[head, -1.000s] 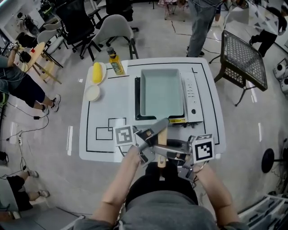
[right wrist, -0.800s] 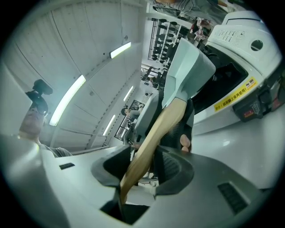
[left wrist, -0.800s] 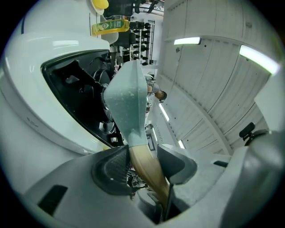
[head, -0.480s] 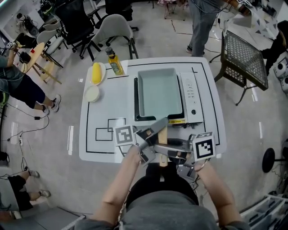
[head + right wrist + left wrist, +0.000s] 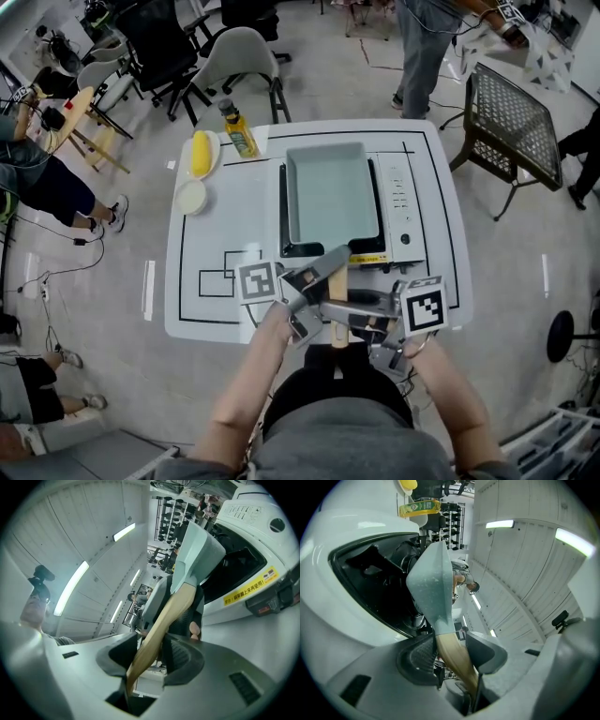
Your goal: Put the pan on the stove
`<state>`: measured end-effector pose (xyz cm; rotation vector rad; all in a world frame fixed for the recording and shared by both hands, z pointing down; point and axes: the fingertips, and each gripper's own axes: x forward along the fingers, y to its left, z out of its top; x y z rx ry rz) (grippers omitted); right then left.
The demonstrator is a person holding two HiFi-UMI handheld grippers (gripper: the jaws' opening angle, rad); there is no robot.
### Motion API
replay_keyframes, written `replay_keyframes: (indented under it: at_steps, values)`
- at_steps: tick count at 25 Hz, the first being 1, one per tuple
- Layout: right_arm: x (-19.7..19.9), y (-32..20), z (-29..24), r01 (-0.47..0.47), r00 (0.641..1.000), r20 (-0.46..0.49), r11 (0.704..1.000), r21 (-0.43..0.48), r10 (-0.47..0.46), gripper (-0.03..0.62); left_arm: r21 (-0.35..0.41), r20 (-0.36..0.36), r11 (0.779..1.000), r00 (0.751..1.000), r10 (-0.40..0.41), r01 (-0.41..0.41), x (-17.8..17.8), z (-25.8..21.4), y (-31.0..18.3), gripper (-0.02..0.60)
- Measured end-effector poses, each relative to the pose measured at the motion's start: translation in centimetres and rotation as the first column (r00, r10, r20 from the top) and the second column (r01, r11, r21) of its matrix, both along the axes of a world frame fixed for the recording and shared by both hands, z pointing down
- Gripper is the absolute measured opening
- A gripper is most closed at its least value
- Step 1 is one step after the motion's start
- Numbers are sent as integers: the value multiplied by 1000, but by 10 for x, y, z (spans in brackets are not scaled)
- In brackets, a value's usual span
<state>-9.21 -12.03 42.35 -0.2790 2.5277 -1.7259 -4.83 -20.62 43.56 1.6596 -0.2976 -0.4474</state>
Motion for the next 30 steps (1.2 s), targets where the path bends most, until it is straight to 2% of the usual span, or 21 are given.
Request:
replay_keyframes:
  at_steps: [30]
  values:
    - [3,-10,0,-16,998,53,998,-60,19,167,-55,9,998,1000,-5,6,1,5,-10,179]
